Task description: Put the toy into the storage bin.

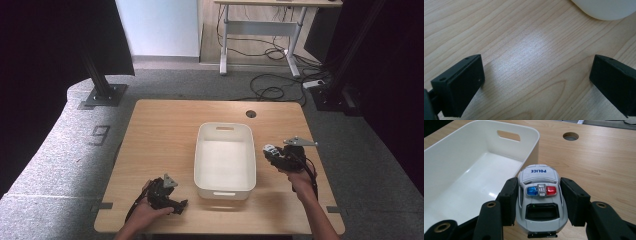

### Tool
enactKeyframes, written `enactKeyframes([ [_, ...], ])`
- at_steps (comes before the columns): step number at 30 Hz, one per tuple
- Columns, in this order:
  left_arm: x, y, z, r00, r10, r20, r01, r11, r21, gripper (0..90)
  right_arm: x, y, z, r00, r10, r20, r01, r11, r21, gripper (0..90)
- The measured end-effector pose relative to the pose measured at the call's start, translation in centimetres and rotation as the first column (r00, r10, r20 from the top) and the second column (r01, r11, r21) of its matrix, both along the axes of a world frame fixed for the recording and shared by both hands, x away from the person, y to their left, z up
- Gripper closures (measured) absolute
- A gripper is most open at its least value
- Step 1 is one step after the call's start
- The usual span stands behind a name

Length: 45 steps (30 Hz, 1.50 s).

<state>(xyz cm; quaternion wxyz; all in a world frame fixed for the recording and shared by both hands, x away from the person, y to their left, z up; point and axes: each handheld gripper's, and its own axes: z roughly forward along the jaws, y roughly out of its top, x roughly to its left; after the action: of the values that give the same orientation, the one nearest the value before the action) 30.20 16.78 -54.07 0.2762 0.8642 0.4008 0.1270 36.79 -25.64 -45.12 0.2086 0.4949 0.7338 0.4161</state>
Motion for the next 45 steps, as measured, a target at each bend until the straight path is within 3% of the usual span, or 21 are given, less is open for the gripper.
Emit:
enactKeyframes([
  [45, 0.0, 0.0, 0.0, 1.0000, 0.000, 0.004, 0.000, 1.0000, -0.005, 0.0, -0.6, 3.1, 0.8, 0.9976, 0.065, 0.022, -0.065, 0.998, -0.002, 50.0],
])
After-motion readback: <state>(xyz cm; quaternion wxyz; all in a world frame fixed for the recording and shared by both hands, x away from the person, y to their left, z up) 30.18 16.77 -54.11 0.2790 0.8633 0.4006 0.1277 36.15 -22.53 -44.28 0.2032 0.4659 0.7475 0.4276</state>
